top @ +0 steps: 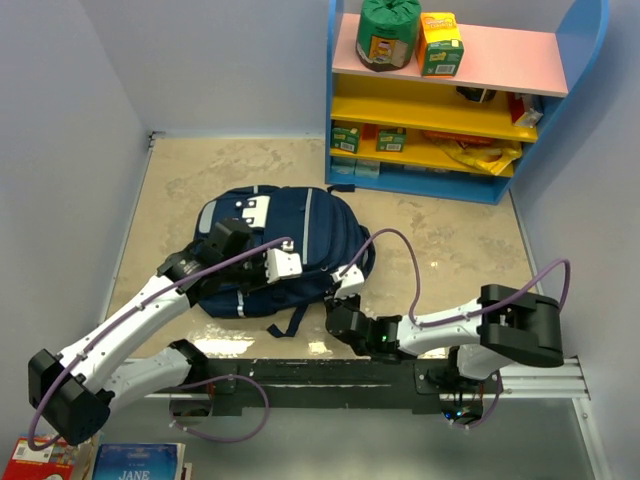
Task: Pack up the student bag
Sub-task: Zip the student bag at the center of the board.
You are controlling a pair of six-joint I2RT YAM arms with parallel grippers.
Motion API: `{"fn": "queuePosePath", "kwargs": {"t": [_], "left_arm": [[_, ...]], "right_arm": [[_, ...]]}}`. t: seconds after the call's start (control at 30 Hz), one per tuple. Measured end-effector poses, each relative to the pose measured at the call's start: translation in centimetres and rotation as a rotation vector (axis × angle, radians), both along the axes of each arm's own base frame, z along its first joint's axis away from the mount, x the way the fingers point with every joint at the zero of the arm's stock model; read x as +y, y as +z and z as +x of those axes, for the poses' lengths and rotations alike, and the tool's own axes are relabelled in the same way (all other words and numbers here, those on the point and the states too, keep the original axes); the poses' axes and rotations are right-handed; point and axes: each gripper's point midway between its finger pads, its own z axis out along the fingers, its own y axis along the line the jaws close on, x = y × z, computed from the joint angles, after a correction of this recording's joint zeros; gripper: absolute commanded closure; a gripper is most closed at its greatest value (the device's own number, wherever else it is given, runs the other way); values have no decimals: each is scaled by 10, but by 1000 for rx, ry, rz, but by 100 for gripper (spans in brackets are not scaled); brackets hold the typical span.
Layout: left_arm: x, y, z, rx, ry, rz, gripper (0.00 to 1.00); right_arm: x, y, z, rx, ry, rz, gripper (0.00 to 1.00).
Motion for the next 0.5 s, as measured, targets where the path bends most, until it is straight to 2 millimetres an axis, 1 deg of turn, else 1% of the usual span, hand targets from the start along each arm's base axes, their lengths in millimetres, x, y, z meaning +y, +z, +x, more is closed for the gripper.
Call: {"fn": "queuePosePath", "kwargs": {"t": [0.2,0.33,0.4,0.5], "left_arm": [[-1,-3,1,11,-1,7,100],[-3,-5,0,19,-11,7,100],[-5,-5,-2,20,-21,3,100],[-6,-5,-3,13,-43,5,100]], "right_arm": [[-4,13,-6,36,-1,68,100],[-17,16,-11,76,-13,125,100],[-26,18,-8,99,-36,151,100],[-42,20,3,130,-85,185,100]]}}
